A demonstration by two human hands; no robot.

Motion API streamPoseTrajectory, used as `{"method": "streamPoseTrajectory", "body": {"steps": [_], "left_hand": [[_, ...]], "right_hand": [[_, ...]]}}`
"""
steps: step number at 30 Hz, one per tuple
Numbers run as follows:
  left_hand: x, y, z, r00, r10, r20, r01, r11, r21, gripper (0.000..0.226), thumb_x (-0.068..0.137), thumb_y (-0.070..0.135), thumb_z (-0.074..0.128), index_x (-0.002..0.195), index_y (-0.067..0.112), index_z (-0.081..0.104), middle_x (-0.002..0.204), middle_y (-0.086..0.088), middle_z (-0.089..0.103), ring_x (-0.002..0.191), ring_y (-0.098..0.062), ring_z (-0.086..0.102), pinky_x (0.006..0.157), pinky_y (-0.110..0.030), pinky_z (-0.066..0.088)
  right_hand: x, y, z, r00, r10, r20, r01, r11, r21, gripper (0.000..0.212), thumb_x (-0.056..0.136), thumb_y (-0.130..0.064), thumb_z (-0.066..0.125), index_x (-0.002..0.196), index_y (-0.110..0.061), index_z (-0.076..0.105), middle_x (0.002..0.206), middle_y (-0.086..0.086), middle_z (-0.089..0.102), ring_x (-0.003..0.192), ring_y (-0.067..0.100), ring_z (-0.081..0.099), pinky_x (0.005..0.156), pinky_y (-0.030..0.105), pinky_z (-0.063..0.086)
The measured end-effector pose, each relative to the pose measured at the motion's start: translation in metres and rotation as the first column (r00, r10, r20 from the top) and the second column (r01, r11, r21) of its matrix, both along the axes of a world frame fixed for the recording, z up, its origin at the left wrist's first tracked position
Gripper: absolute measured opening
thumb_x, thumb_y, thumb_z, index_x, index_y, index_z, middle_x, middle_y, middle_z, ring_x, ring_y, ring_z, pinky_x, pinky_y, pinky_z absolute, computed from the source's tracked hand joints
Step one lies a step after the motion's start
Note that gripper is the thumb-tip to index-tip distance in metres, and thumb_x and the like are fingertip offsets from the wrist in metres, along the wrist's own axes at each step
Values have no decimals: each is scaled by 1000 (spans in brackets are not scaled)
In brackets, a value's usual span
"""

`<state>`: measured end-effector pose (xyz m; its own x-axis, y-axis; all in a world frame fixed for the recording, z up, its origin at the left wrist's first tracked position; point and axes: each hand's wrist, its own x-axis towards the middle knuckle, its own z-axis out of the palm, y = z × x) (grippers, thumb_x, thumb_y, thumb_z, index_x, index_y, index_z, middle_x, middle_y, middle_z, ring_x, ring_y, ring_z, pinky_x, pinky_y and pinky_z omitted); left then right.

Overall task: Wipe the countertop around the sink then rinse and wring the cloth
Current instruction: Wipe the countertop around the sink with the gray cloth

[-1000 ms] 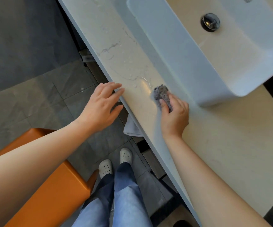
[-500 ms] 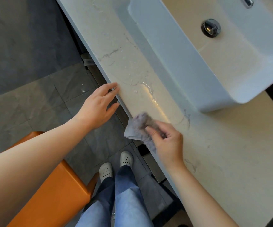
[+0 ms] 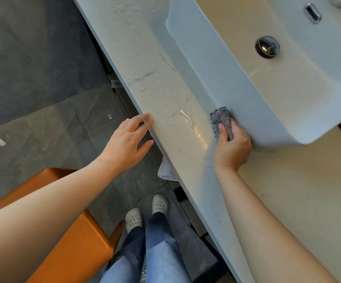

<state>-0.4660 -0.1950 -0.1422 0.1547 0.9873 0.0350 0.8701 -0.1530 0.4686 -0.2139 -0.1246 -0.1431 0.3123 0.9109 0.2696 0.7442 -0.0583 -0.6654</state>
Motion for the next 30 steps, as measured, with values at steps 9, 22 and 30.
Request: {"method": "streamPoseTrajectory", "body": {"steps": [9, 22, 30], "left_hand": [[3, 0, 0, 999, 24, 22, -24, 1000, -6, 60, 92, 43, 44, 137, 5, 46, 143, -11, 43, 130, -28, 44, 108, -45, 36], [-24, 43, 10, 981, 185, -64, -188, 981, -40, 66, 94, 45, 47, 147, 10, 29, 156, -11, 22, 145, -29, 16, 117, -47, 19], [-22, 52, 1, 983, 159, -96, -172, 974, -150, 82, 90, 58, 34, 151, 12, 6, 160, -6, -3, 147, -21, -5, 120, -41, 9]], "right_hand": [[-16, 10, -2, 987, 152, 44, -152, 988, -6, 32, 84, -23, 66, 111, -7, 70, 105, 10, 72, 94, 31, 64, 84, 25, 40], [-52, -80, 4, 881, 473, -14, -472, 879, -63, 35, 76, -14, 78, 110, -12, 71, 109, -1, 71, 101, 11, 61, 90, 18, 46], [-44, -87, 39, 825, 498, -266, -546, 824, -149, 37, 73, -16, 81, 108, -20, 71, 97, -24, 64, 92, 5, 64, 83, 22, 52]]}}
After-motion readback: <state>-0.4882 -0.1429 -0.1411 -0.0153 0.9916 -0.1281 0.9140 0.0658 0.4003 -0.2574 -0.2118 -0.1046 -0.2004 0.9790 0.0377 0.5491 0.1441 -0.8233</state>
